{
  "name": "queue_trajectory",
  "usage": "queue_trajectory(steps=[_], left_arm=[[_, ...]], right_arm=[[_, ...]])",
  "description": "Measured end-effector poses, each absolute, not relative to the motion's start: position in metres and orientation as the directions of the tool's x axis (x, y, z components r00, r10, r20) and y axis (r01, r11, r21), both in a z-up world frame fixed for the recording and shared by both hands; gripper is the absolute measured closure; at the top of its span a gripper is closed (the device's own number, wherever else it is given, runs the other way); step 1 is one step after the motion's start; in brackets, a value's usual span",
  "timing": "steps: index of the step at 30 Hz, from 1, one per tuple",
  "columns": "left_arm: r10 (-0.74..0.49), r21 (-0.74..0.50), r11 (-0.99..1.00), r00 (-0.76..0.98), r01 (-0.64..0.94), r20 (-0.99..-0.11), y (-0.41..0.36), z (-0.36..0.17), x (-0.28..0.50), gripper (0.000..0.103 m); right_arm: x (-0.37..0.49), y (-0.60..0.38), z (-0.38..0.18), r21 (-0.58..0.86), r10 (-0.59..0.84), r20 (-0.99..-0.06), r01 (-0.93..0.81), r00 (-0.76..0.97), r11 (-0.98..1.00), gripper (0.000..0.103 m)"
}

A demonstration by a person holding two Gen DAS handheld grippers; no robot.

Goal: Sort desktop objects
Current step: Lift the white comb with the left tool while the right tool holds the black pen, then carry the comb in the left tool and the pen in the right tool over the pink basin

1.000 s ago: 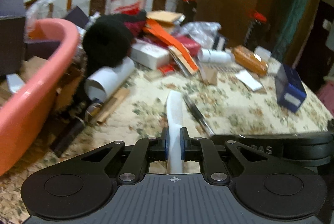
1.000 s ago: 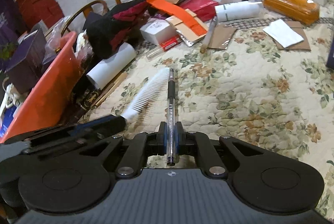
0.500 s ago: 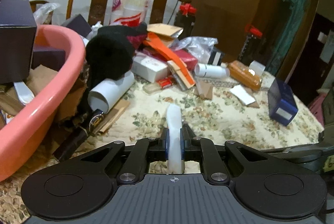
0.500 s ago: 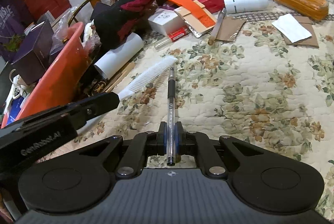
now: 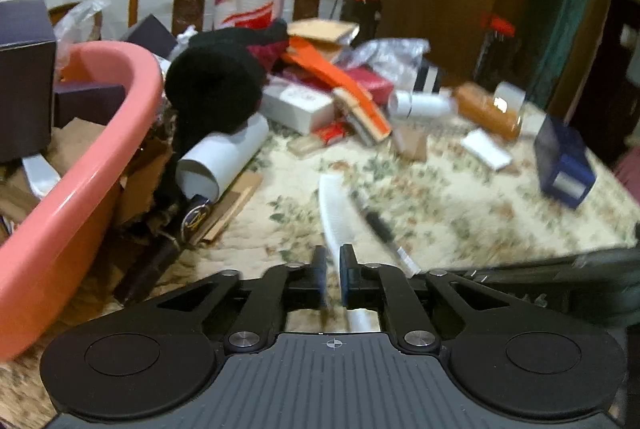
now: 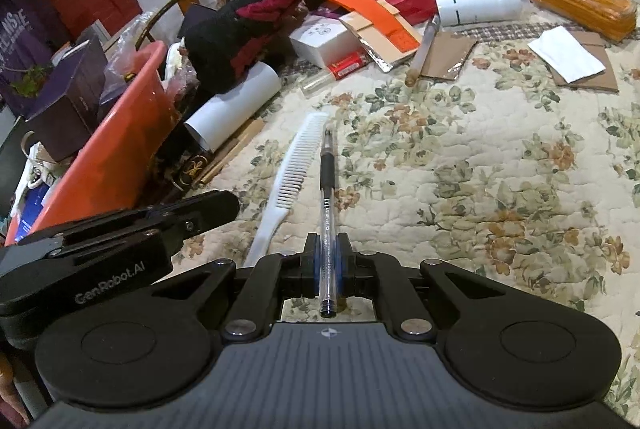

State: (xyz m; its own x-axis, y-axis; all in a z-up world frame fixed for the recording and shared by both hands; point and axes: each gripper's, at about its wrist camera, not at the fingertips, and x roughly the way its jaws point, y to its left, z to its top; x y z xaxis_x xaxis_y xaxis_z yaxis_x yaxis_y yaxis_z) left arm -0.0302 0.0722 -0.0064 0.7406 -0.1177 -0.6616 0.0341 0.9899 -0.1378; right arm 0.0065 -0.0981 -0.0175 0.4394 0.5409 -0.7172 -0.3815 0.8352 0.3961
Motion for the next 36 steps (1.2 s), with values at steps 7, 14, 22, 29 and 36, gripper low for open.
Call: queue_trajectory(steps=[7, 14, 22, 29, 36], left_arm=[[-0.128, -0.094, 0.992, 0.721, 0.088, -0.681, 0.063, -0.012, -0.028, 0.045], [-0.047, -0.024, 0.999, 0.703, 0.043, -0.71, 0.056, -0.026, -0.021, 0.099], [-0.103, -0.09, 0.994, 0.714, 0.055, -0.693, 0.06, -0.019, -0.026, 0.099], [-0.124, -0.125, 0.991, 0.735, 0.054, -0.667, 0.063, -0.011, -0.03, 0.099], [-0.15, -0.139, 0.987, 0.772, 0.081, -0.618, 0.062, 0.004, -0.042, 0.099]], right_arm=[[0.008, -0.099, -0.018, 0.402, 0.546, -0.716, -0.384, 0.434, 0.832, 0.094], [0.007, -0.099, -0.018, 0.393, 0.543, -0.716, -0.389, 0.439, 0.833, 0.094], [0.004, -0.096, -0.017, 0.387, 0.546, -0.711, -0.401, 0.443, 0.83, 0.094], [0.003, -0.1, -0.014, 0.424, 0.578, -0.691, -0.403, 0.434, 0.811, 0.094], [-0.002, -0.102, -0.001, 0.462, 0.622, -0.649, -0.423, 0.438, 0.779, 0.094]])
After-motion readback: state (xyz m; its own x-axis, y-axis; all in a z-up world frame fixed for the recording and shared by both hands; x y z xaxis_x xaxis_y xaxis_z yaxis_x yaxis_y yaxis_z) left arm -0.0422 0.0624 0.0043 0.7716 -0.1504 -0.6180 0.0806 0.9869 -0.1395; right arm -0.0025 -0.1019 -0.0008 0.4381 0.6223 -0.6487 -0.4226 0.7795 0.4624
